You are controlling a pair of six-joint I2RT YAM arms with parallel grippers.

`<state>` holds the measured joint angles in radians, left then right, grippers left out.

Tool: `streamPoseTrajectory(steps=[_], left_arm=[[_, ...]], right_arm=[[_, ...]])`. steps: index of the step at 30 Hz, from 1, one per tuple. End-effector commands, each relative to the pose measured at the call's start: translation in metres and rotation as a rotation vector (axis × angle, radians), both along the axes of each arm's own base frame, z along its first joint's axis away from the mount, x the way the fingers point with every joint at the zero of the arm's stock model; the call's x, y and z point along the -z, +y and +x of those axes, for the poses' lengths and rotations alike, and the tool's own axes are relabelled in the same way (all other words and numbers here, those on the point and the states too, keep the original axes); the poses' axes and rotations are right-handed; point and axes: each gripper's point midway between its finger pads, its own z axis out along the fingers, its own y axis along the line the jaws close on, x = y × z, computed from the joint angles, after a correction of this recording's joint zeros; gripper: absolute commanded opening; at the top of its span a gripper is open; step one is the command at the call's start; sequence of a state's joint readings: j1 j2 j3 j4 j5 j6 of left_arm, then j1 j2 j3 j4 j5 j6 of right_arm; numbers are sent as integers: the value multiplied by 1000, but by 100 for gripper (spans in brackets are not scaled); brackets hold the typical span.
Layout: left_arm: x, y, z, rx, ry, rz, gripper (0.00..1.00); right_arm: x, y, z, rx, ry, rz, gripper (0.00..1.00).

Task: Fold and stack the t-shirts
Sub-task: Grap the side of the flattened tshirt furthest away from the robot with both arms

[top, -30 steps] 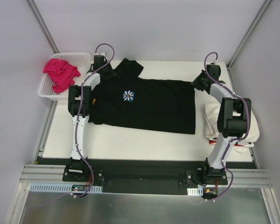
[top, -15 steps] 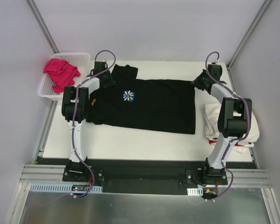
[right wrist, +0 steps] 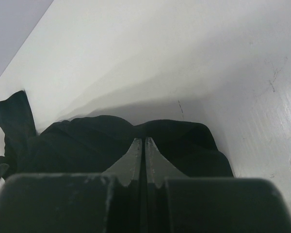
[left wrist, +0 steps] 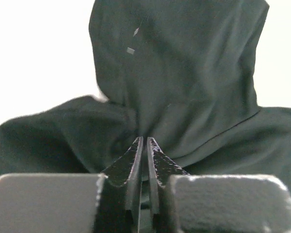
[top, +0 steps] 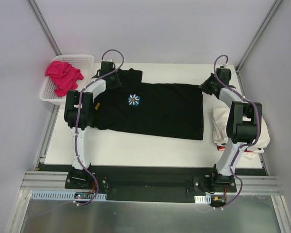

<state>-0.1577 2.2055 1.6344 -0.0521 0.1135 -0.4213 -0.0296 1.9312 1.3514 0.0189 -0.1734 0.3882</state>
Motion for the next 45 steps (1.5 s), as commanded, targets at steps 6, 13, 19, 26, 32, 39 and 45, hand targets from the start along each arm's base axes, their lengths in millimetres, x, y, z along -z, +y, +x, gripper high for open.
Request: streamPoseTrajectory(steps=[6,13,19,26,32,39,45], left_arm=[[-94,13,89,24,-295,80,65],[-66,27,118,9,-279,-3,71],[-39,35,126,-29,-232,-112,72],[-40,31,137,-25,-257,-214,70],[-35,26,144,-29,-274,-277,68],[-27,18,147,-48,-249,-391,66],[-19,13,151,-62,-231,-450,60]], right_arm=[[-19,2,6,-8,-62,31,1],[-21,3,1,-19,-57,29,1],[-21,4,-5,-21,-47,21,1],[-19,6,-7,-18,-39,19,1],[-21,5,-6,-13,-37,12,1],[-24,3,-7,-4,-37,5,1],[-23,1,-7,5,-34,0,1]])
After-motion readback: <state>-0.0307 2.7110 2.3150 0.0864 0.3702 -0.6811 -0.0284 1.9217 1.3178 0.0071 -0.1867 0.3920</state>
